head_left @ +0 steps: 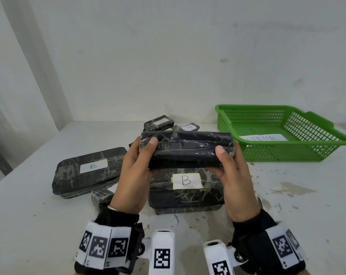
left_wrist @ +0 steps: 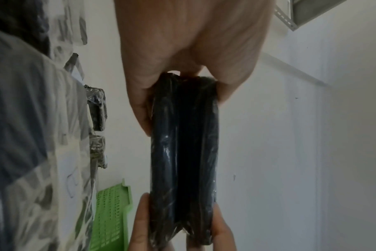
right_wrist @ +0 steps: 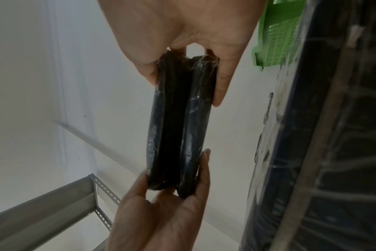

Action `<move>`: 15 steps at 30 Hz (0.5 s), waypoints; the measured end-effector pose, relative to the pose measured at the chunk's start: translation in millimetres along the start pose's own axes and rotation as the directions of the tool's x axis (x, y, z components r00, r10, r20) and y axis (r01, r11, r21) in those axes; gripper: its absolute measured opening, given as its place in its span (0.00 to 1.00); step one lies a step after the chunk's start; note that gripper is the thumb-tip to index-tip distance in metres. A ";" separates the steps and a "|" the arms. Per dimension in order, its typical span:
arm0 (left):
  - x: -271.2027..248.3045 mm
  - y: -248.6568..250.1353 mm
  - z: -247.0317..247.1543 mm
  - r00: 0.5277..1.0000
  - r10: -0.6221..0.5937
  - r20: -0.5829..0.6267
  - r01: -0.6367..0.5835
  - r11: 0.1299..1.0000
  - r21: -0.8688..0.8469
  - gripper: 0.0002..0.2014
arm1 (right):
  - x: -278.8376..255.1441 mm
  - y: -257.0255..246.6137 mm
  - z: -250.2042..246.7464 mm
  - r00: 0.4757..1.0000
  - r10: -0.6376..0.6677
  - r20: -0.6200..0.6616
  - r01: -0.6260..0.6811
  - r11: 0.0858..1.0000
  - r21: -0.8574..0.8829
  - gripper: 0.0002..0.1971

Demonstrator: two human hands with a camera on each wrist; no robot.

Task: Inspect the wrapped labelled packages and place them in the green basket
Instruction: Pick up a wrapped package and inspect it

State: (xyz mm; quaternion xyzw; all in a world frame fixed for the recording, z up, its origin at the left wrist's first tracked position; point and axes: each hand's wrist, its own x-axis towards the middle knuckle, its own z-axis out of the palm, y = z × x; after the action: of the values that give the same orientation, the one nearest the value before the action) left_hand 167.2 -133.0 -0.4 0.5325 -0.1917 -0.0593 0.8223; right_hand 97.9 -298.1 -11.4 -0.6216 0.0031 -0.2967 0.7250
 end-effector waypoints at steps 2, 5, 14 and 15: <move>2.7 -1.5 -3.1 0.999 0.006 -0.043 -0.005 1.000 0.010 0.09 | -0.9 0.3 -0.2 1.000 -0.012 0.024 0.012 1.000 0.010 0.19; 0.9 1.0 -0.4 0.995 0.012 -0.096 -0.005 0.997 0.072 0.35 | 0.6 -1.8 0.3 0.999 -0.013 0.031 0.013 1.000 0.002 0.23; -4.0 3.9 7.9 0.999 -0.021 -0.036 0.026 0.991 0.128 0.27 | 5.9 8.6 -4.6 0.988 -0.114 -0.103 0.098 0.985 -0.145 0.16; -3.8 3.0 8.0 0.998 -0.008 -0.058 0.016 0.989 0.144 0.22 | 5.2 7.9 -4.3 0.988 -0.121 -0.097 0.106 0.983 -0.149 0.16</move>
State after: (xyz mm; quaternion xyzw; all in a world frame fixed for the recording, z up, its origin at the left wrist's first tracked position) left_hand 160.4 -137.4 4.2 0.5933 -0.1688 -0.0348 0.7863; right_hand 103.9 -303.8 -17.6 -0.6548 0.0275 -0.3690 0.6590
